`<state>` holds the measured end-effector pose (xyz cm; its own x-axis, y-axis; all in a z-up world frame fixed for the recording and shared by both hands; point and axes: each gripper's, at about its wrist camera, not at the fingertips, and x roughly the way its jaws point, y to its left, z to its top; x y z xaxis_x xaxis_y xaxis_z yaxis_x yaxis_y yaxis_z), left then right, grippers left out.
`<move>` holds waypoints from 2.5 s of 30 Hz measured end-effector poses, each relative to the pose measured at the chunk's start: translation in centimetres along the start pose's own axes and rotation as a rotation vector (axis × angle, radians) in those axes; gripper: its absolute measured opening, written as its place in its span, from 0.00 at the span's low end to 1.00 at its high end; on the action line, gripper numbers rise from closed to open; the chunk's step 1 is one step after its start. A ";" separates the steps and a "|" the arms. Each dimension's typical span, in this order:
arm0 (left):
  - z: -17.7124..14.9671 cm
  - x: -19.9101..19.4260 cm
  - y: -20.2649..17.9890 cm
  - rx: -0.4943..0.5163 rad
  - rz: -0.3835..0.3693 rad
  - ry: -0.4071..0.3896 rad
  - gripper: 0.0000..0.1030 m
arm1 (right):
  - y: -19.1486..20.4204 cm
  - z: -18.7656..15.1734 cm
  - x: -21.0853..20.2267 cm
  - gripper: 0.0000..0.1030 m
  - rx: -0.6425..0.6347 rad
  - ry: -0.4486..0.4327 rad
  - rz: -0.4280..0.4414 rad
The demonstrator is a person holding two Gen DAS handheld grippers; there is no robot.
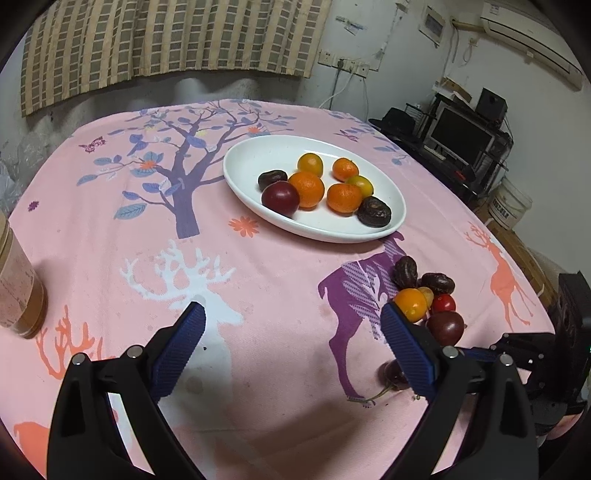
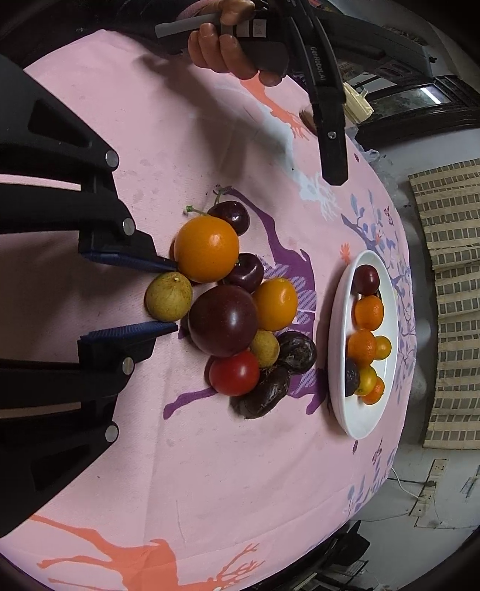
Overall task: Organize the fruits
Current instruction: 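Grasp a cherry with the left tool while the right tool grasps a small yellow fruit, then place the cherry and yellow fruit onto the white plate and release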
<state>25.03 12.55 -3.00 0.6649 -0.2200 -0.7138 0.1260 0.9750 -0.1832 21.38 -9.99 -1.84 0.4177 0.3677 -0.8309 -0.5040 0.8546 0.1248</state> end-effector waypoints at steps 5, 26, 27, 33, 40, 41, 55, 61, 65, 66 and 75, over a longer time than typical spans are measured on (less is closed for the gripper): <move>-1.2 0.5 -2.6 0.175 -0.096 0.052 0.69 | -1.5 -0.9 -1.6 0.27 0.084 -0.053 0.042; -4.5 3.8 -7.8 0.389 -0.241 0.172 0.34 | -2.8 -2.0 -2.0 0.27 0.153 -0.073 0.082; -4.7 4.0 -7.9 0.395 -0.239 0.178 0.31 | -2.8 -2.0 -2.1 0.27 0.154 -0.078 0.084; -4.9 4.0 -8.3 0.392 -0.234 0.173 0.25 | -3.1 -2.2 -2.6 0.27 0.159 -0.098 0.088; -2.1 1.2 -6.8 0.308 -0.260 0.090 0.25 | -4.3 0.2 -4.6 0.27 0.143 -0.158 0.084; -1.3 1.0 -6.4 0.289 -0.263 0.075 0.25 | -4.4 1.2 -4.8 0.27 0.131 -0.173 0.082; 14.6 12.1 -2.1 0.083 0.005 0.028 0.25 | -9.0 19.0 5.3 0.27 0.131 -0.218 0.033; 14.9 12.3 -1.7 0.059 0.092 -0.003 0.77 | -9.7 19.0 6.3 0.43 0.134 -0.204 0.066; 13.3 8.5 -2.4 0.086 0.100 -0.041 0.87 | -9.8 16.1 3.3 0.53 0.153 -0.224 0.104; 12.4 7.2 -2.7 0.101 0.102 -0.048 0.89 | -9.6 15.0 2.3 0.54 0.151 -0.231 0.107; 2.1 0.3 -2.5 0.016 0.044 -0.053 0.92 | -5.1 4.3 -2.8 0.58 0.145 -0.225 0.076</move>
<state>26.46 10.12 -1.34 0.7079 -0.1756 -0.6841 0.1078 0.9841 -0.1412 26.03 -13.81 2.21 0.5483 0.4908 -0.6771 -0.4331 0.8593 0.2721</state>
